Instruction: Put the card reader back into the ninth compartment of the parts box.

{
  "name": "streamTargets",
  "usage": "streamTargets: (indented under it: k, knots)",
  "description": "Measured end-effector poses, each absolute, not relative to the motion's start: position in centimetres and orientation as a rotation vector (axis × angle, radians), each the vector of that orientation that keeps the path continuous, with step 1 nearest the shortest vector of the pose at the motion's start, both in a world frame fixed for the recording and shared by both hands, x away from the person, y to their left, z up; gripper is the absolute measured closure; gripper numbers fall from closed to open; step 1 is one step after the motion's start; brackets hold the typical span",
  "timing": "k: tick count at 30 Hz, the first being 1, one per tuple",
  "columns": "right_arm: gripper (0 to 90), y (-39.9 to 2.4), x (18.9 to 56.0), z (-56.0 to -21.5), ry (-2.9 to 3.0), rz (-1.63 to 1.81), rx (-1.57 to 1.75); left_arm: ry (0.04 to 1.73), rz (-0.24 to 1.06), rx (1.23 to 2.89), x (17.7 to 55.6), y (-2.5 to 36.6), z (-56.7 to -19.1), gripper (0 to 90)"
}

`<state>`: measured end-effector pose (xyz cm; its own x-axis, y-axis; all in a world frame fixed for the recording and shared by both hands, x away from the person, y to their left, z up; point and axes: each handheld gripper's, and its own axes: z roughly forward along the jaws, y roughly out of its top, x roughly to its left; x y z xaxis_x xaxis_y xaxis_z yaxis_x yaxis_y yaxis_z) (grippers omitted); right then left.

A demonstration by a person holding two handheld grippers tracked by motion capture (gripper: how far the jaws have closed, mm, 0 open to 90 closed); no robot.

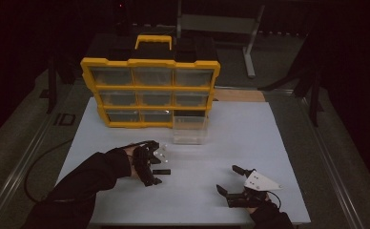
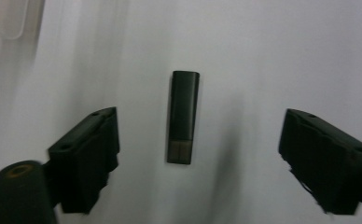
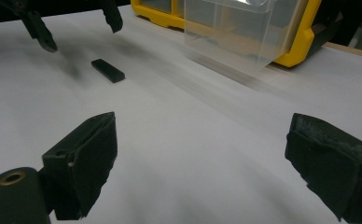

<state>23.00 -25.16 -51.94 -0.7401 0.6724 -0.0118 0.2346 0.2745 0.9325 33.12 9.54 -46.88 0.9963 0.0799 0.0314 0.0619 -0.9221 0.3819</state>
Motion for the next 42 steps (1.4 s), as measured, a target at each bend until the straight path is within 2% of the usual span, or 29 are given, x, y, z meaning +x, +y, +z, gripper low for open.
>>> streamTargets:
  k: [16, 35, 42]
  knots:
    - [9.1, -25.1, 23.0, -52.0, 2.148, 1.461, 0.822, 0.131, 0.056, 2.796, 33.7, 8.9, -47.9, 41.1]
    - [9.2, -25.1, 23.0, -51.9, 2.147, 1.465, 0.82, 0.102, 0.059, 2.848, 34.1, 8.4, -49.0, 59.6]
    - [9.2, -25.1, 23.1, -52.0, 2.151, 1.453, 0.822, 0.124, 0.027, 2.842, 34.6, 8.7, -49.2, 63.4]
